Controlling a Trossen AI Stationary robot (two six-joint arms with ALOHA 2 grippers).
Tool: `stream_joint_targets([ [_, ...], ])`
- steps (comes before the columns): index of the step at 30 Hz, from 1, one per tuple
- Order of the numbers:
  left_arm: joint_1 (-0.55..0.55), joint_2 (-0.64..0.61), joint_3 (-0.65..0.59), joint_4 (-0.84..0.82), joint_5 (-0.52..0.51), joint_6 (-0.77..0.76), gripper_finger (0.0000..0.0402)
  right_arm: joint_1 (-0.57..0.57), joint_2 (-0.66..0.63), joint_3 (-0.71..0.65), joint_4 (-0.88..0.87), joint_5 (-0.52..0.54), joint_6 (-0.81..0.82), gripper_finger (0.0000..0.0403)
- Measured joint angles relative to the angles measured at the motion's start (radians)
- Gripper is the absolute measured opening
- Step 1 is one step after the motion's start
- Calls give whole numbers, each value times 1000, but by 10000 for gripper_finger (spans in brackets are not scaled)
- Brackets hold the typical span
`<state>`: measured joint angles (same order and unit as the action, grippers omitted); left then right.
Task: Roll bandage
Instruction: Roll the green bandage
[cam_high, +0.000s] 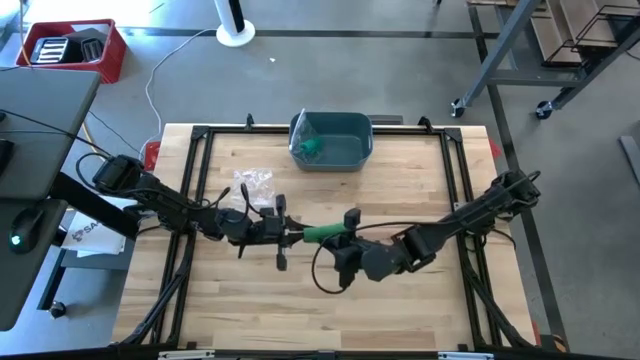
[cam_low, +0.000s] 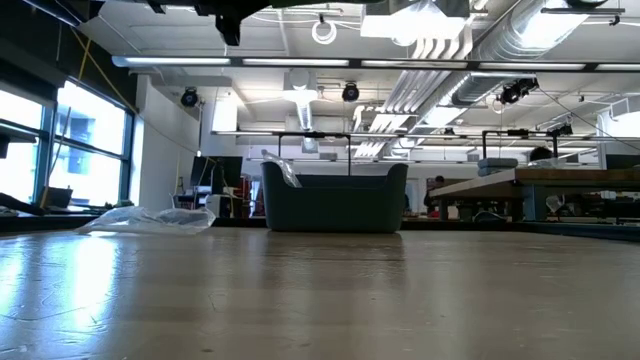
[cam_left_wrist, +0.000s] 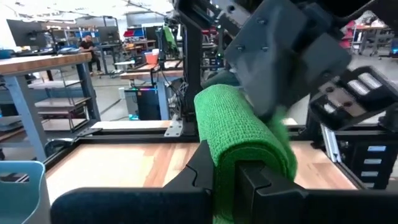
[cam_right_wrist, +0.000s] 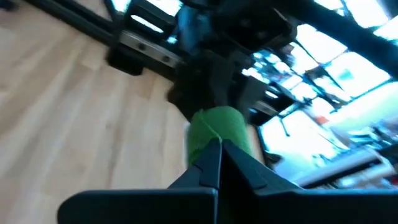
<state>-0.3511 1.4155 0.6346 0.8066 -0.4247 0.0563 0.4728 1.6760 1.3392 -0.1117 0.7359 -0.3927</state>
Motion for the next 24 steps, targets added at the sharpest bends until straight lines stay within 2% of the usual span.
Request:
stream_joint_targets([
  [3,-3,-1,0,5,-7,0,11,8,0,8,-19,77,9,0],
  [10,-5,-1,0,7,-5,-3,11,15,1,15,-35,100,24,0],
  [15,-6,-1,0,17,27,-11,11,54,-21,15,-46,180,27,0],
  [24,-6,-1,1,78,78,-19,11,52,-61,15,-61,168,89,0],
])
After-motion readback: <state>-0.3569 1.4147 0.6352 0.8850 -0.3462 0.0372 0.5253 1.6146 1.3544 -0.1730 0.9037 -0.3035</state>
